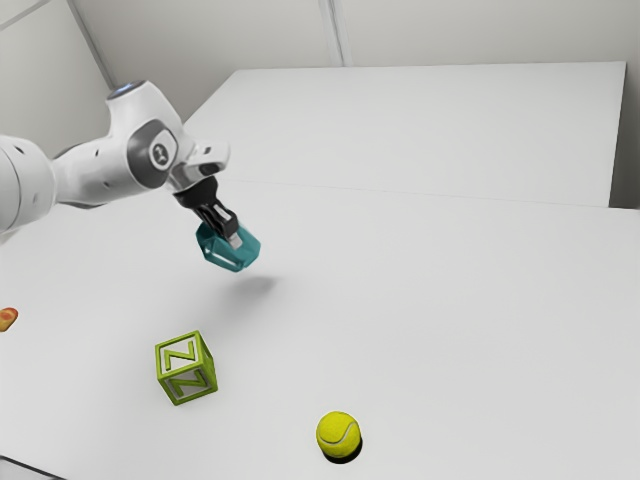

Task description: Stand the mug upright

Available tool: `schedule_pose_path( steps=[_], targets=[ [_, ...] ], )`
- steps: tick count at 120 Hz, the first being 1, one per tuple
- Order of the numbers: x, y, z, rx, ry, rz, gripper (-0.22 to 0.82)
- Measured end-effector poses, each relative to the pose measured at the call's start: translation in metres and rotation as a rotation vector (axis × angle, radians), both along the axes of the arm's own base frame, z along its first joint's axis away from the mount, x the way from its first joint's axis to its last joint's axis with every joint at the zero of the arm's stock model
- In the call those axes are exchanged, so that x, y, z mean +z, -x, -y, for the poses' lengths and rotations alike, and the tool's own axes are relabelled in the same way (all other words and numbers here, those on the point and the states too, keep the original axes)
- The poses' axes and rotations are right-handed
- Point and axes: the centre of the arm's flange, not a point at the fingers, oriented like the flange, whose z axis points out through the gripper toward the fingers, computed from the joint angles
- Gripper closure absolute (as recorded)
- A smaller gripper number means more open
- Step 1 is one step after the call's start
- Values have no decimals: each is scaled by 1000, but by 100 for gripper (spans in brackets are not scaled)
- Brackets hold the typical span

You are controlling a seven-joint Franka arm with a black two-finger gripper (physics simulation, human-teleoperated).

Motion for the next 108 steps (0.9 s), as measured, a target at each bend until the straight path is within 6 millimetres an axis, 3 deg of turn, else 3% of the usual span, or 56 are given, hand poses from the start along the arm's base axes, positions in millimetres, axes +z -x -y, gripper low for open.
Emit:
schedule_pose_path(
  steps=[56,108],
  targets=[
    [-9,20,30,49,-150,-195,79],
    [-32,11,34,95,-275,-181,79]
  ],
)
